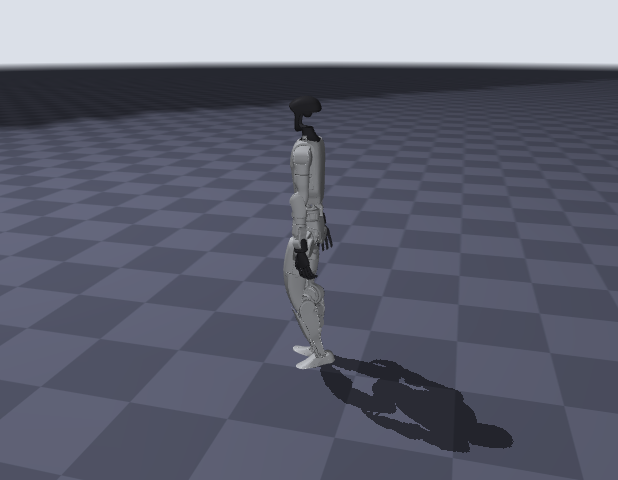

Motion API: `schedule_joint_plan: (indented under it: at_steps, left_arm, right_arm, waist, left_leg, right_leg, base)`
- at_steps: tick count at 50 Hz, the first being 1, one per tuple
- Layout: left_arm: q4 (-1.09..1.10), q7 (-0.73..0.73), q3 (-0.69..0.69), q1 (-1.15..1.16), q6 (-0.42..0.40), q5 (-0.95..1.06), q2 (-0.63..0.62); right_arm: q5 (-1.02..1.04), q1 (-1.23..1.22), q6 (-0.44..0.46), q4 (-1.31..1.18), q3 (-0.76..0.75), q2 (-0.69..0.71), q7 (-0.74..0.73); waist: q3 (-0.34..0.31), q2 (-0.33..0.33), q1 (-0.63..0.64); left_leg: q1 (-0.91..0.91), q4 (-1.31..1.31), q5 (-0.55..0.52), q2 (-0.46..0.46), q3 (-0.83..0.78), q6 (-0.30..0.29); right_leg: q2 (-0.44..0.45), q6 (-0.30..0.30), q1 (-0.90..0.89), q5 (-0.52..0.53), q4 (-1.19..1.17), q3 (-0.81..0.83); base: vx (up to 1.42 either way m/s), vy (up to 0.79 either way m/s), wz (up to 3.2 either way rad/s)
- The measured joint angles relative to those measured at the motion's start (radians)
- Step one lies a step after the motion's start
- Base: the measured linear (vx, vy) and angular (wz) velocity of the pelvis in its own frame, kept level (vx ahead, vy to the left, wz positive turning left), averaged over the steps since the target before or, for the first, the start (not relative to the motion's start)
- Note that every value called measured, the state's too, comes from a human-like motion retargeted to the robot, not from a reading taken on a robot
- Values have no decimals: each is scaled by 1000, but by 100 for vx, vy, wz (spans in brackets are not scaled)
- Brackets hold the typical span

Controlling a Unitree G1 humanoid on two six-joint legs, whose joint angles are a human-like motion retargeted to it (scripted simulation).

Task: Walk run

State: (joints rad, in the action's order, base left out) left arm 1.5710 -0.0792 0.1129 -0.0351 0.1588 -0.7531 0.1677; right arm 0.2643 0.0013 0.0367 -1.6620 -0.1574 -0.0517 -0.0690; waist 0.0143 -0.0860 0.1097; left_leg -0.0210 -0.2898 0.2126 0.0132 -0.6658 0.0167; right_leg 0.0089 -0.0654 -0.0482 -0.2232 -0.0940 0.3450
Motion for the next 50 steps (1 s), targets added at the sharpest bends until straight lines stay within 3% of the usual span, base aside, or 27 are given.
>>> schedule_joint_plan:
  at_steps: [3, 6, 9, 15, 17, 24, 28, 31, 33, 35, 37, 40, 43, 50]
  left_arm:
    - [7, 5, 59, -11, 1, 55, -14]
    - [8, -27, 99, -18, 1, 111, -18]
    - [-2, -36, 122, -11, -8, 139, -16]
    - [8, 28, 94, 12, 5, 80, -4]
    - [16, 21, 75, 25, 15, 6, -2]
    - [74, -150, 127, 54, 113, -74, -12]
    - [96, -194, 193, 61, 169, 5, -17]
    - [78, -135, 215, 59, 149, 47, -16]
    - [56, -101, 206, 62, 132, 66, -15]
    - [26, -88, 188, 54, 107, 85, -11]
    - [6, -93, 186, 38, 90, 101, -5]
    - [-26, -82, 185, -15, 62, 148, 15]
    - [-45, -37, 155, -74, 19, 204, 30]
    - [-127, -79, 108, -170, -40, 193, 42]
  right_arm:
    - [-36, -31, 1, 19, -1, -2, 41]
    - [-60, -54, -7, 51, 5, 2, 71]
    - [-65, -82, -6, 90, 10, 8, 79]
    - [-68, -126, -2, 197, 24, 10, 125]
    - [-66, -138, -3, 227, 23, 13, 137]
    - [-88, -148, -35, 260, 39, 11, 216]
    - [-51, -113, -14, 228, 43, -4, 243]
    - [5, -76, 14, 181, 36, -1, 177]
    - [21, -46, 19, 148, 30, 1, 136]
    - [28, -13, 26, 114, 25, -7, 135]
    - [38, -1, 33, 102, 25, -14, 149]
    - [45, 5, 39, 96, 21, -21, 162]
    - [24, 16, 36, 92, -1, -16, 147]
    - [22, 59, 30, 92, -27, 1, 165]
  waist:
    - [-2, -27, 0]
    - [-2, -40, 26]
    - [-8, -42, 69]
    - [-29, -18, 116]
    - [-33, -6, 116]
    - [-23, 0, 121]
    - [6, -7, 165]
    - [30, -6, 147]
    - [45, 4, 144]
    - [60, 40, 144]
    - [59, 69, 134]
    - [47, 96, 107]
    - [34, 81, 62]
    - [23, 20, -30]
  left_leg:
    - [-86, -180, -47, 20, 15, 33]
    - [-190, -290, -39, 42, 61, 0]
    - [-272, -250, -33, 44, 81, -25]
    - [-389, -63, -87, 26, 136, 38]
    - [-421, -8, -75, 15, 177, 33]
    - [-486, 57, -132, -19, 259, 37]
    - [-452, 6, -216, 0, 214, 94]
    - [-415, -49, -166, 30, 214, 109]
    - [-362, -39, -125, 38, 216, 108]
    - [-282, 1, -89, 67, 224, 106]
    - [-234, 16, -64, 94, 223, 99]
    - [-163, 45, -25, 114, 204, 88]
    - [-93, 130, -29, 57, 207, 96]
    - [37, 256, -10, -66, 243, 73]
  right_leg:
    - [-46, 10, 0, -16, -7, 15]
    - [-59, 13, 5, -21, -3, 35]
    - [-54, 15, 21, -29, 4, 39]
    - [-25, 26, 91, -57, 28, 53]
    - [-11, 36, 125, -66, 43, 65]
    - [4, 101, 219, -59, 53, 63]
    - [-19, 184, 263, 38, 26, 1]
    - [-39, 220, 282, 200, -37, 18]
    - [-44, 207, 277, 333, -105, 21]
    - [-45, 154, 232, 477, -264, 24]
    - [-60, 109, 180, 526, -421, 58]
    - [-127, 37, 46, 404, -690, 117]
    - [-163, 37, -98, 316, -771, 144]
    - [-88, 30, -332, 194, -353, 99]
  base:
    - [12, -6, 47]
    - [12, -4, 33]
    - [23, -6, -2]
    - [27, -1, 2]
    - [37, 2, 12]
    - [58, 4, 1]
    - [72, 13, -58]
    - [82, 11, -28]
    - [88, 12, -35]
    - [59, 5, -45]
    - [57, 7, -50]
    - [62, 4, -41]
    - [52, -2, 20]
    - [49, -6, 37]
